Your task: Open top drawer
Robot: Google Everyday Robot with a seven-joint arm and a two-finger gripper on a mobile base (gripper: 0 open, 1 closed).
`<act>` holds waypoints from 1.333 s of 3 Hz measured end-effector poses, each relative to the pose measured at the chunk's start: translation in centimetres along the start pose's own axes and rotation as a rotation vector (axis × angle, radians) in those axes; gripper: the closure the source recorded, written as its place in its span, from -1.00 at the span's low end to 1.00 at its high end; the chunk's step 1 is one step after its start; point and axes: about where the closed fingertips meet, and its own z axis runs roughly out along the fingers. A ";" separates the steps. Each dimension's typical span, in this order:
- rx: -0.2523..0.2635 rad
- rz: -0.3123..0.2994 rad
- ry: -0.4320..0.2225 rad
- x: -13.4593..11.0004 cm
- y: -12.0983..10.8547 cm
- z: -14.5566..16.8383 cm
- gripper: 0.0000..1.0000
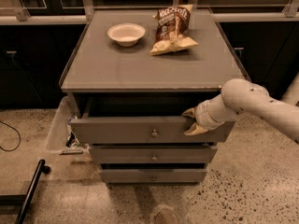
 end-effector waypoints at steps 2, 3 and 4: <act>-0.036 -0.008 -0.028 -0.4 0.1 0.4 0.30; -0.052 0.000 -0.050 -0.4 1.2 0.1 0.76; -0.061 0.001 -0.057 -0.5 2.2 -0.4 1.00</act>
Offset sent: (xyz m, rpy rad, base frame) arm -0.0010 0.0082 -0.0032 0.0308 0.0737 0.0703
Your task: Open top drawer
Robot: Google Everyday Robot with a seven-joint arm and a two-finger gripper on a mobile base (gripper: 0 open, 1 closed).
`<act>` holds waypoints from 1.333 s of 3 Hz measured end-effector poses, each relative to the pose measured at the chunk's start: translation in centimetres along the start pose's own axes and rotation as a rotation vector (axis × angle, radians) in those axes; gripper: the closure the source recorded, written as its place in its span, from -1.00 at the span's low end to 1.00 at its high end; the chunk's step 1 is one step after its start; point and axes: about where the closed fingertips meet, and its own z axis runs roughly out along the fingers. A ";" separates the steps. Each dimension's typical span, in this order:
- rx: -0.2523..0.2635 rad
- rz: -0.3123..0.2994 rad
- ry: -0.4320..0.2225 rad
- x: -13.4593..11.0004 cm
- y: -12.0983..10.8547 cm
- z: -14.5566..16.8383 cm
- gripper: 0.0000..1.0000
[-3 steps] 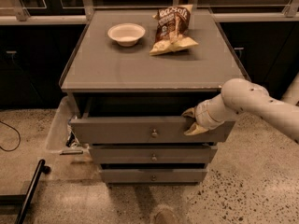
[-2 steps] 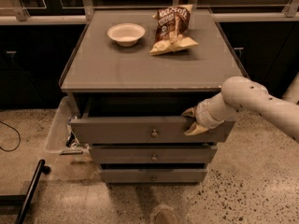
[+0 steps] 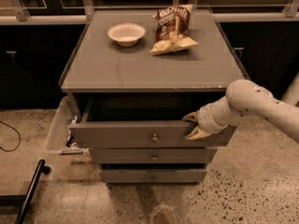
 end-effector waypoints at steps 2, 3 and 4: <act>-0.001 -0.001 -0.003 -0.2 1.0 -0.5 0.51; -0.005 0.000 -0.014 -0.4 0.4 -0.2 0.05; -0.022 -0.002 -0.050 -0.8 0.7 0.0 0.10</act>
Offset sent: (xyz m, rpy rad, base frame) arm -0.0119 -0.0024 0.0020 0.0023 0.0004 0.0023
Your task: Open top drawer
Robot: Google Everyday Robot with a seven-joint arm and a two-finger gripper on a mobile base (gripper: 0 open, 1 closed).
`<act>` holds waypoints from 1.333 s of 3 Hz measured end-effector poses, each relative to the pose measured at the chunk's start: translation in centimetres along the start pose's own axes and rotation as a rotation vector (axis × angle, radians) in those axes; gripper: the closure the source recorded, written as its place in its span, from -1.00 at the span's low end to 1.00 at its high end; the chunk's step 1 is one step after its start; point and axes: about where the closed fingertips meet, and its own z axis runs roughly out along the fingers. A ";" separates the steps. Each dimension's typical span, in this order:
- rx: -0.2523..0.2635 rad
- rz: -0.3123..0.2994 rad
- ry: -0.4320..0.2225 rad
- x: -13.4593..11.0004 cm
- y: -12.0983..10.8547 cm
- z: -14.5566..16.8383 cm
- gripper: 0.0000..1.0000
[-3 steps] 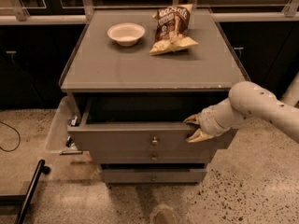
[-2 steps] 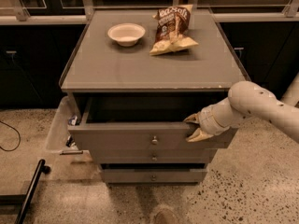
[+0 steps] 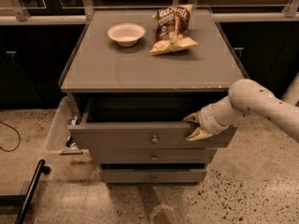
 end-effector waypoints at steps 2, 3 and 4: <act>-0.010 0.002 -0.028 0.0 1.7 -1.0 0.99; -0.010 -0.003 -0.029 -0.1 2.0 -1.4 1.00; -0.010 -0.005 -0.034 -0.2 2.7 -1.5 1.00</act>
Offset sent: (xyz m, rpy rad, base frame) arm -0.0264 -0.0166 0.0115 0.0303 0.0081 0.0146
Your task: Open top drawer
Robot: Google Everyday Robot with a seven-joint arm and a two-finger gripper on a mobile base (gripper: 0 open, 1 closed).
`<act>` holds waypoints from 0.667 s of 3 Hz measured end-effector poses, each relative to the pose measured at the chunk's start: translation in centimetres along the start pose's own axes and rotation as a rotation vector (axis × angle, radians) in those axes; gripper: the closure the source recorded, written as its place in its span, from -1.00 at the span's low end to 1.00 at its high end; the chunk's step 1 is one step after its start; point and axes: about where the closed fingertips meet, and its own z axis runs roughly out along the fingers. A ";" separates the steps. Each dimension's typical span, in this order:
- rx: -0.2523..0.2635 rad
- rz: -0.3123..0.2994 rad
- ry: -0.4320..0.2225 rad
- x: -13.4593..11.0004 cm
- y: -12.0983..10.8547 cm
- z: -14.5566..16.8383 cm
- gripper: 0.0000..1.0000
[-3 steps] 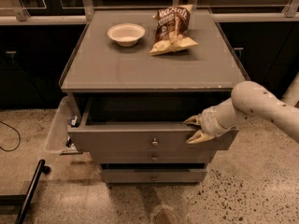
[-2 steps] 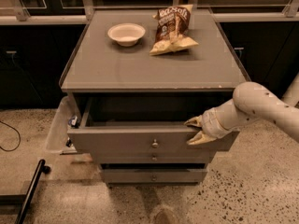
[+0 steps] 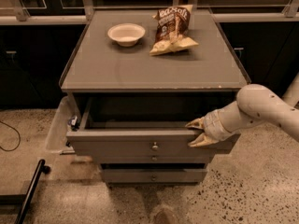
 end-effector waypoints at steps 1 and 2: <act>0.000 0.000 0.000 0.0 0.0 0.0 0.62; -0.004 0.000 -0.007 -0.1 -0.8 0.3 0.18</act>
Offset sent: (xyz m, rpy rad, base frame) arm 0.0216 0.0055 0.0062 0.0125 0.0050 0.0041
